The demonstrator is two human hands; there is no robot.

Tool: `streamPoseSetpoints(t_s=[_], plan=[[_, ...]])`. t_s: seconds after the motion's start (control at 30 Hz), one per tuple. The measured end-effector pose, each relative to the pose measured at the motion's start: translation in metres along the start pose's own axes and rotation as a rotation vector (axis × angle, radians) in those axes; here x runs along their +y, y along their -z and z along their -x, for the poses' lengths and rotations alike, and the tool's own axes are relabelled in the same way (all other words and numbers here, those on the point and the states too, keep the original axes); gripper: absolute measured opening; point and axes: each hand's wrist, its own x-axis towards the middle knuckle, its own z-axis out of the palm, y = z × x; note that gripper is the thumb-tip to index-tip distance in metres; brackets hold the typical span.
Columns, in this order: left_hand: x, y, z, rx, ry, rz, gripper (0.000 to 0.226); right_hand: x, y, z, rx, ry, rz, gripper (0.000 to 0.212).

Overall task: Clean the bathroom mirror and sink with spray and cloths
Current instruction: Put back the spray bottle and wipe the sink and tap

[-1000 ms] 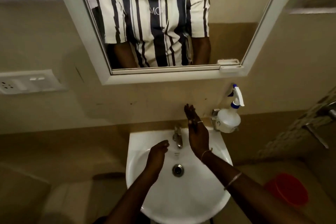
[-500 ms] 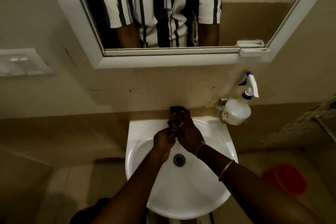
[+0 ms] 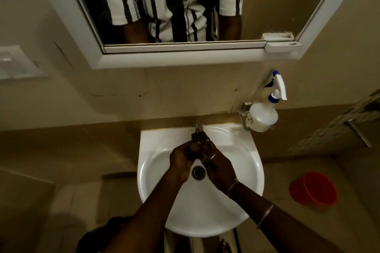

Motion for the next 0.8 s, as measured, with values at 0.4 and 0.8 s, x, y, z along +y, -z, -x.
streamPoseSetpoints(t_s=[0.4, 0.8], plan=[[-0.011, 0.003, -0.002, 0.067, -0.013, -0.125, 0.032, 0.001, -0.015, -0.035, 0.422, -0.564, -0.303, 0.04], [-0.017, 0.014, -0.003, 0.157, -0.032, -0.18, 0.035, 0.012, -0.035, -0.031, -0.199, -0.092, 0.393, 0.104]])
